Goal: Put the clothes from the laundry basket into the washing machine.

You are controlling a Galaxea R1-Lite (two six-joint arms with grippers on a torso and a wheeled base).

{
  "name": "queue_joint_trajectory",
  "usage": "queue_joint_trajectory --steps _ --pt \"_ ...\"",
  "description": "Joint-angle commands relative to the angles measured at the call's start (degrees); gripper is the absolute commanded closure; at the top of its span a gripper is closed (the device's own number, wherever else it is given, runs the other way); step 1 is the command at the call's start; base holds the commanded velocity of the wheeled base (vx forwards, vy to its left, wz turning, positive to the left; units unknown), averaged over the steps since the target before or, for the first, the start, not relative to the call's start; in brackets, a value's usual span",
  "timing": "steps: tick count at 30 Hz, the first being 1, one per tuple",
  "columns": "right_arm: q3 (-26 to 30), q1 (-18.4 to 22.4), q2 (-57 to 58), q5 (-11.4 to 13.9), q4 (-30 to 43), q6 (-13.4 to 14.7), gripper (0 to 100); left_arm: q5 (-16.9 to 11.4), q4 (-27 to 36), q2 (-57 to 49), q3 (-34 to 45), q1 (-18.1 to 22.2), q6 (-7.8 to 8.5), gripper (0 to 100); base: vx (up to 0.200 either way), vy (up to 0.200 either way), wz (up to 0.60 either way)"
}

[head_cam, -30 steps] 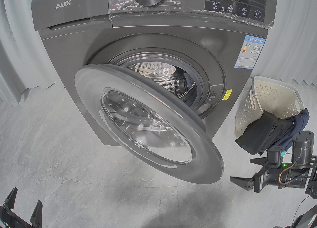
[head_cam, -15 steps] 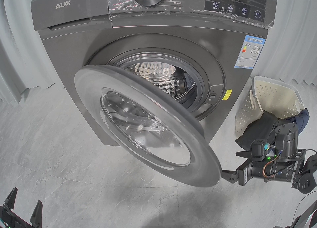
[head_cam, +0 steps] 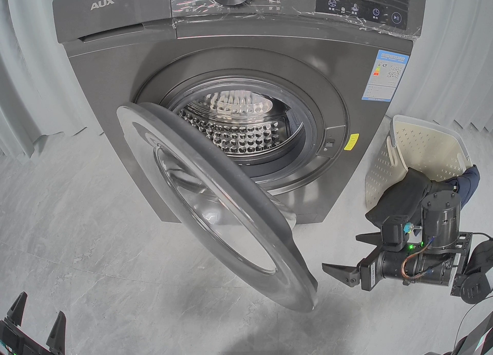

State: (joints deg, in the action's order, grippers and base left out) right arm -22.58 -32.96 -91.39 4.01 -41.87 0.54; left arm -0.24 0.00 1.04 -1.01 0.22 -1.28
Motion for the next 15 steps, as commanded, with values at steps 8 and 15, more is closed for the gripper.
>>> queue_joint_trajectory --steps 8,15 --pt "-3.26 -4.92 -4.23 0.30 -0.93 0.25 0 -0.02 0.00 -0.77 1.01 0.04 -0.21 0 0.000 0.000 0.00" --pt "-3.44 -9.05 -4.23 -0.14 -4.44 3.86 0 -0.02 0.00 -0.68 1.01 0.04 -0.13 0 0.000 0.000 0.00"
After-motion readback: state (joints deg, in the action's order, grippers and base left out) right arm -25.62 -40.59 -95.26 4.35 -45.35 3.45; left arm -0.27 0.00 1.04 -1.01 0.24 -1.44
